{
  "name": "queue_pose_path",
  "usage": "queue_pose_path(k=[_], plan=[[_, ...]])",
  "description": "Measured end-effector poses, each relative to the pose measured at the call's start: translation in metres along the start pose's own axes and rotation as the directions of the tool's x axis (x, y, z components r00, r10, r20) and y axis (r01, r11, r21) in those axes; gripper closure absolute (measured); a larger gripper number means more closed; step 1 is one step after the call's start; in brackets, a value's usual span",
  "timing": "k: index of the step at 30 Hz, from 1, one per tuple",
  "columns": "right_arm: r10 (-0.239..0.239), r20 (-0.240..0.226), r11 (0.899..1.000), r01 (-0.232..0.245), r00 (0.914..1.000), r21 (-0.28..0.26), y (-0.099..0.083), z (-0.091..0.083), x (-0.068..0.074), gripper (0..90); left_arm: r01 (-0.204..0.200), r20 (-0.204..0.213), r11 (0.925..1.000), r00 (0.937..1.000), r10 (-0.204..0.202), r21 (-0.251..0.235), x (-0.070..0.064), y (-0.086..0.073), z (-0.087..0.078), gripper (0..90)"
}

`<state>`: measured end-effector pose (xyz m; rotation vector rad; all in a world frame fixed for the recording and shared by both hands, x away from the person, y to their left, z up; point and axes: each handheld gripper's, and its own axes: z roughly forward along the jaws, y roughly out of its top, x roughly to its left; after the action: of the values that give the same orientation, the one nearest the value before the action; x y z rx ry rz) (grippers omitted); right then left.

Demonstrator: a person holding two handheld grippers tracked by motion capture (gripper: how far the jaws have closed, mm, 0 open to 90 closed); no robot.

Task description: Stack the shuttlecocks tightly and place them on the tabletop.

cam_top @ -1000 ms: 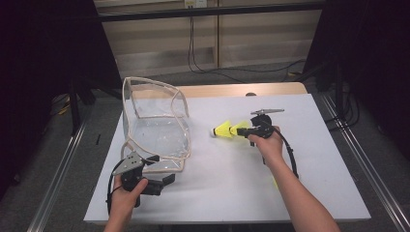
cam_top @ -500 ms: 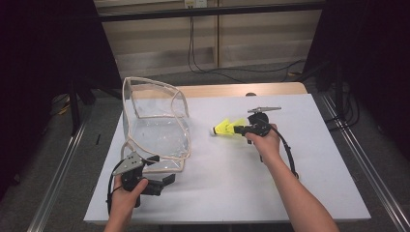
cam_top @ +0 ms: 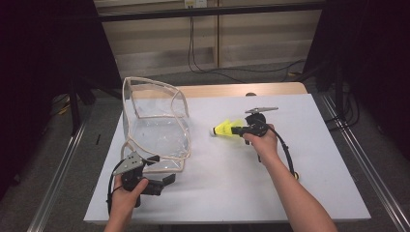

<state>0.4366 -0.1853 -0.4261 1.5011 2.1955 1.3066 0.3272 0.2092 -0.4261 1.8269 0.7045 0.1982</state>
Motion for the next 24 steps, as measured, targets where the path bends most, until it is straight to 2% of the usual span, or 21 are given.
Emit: queue_pose_path(k=[10, 24], plan=[[-0.009, -0.008, 1.0, 0.009, 0.9999, 0.007, -0.0022, 0.0028, 0.0034, 90.0, 0.001, -0.001, 1.0, 1.0, -0.001, -0.002, 0.0001, 0.0001, -0.0004, 3.3], [0.006, -0.011, 1.0, -0.006, 0.9999, -0.005, -0.0027, 0.0061, 0.0009, 90.0, 0.004, -0.002, 1.0, 1.0, -0.004, -0.007, 0.0, -0.0001, 0.0007, 3.3]])
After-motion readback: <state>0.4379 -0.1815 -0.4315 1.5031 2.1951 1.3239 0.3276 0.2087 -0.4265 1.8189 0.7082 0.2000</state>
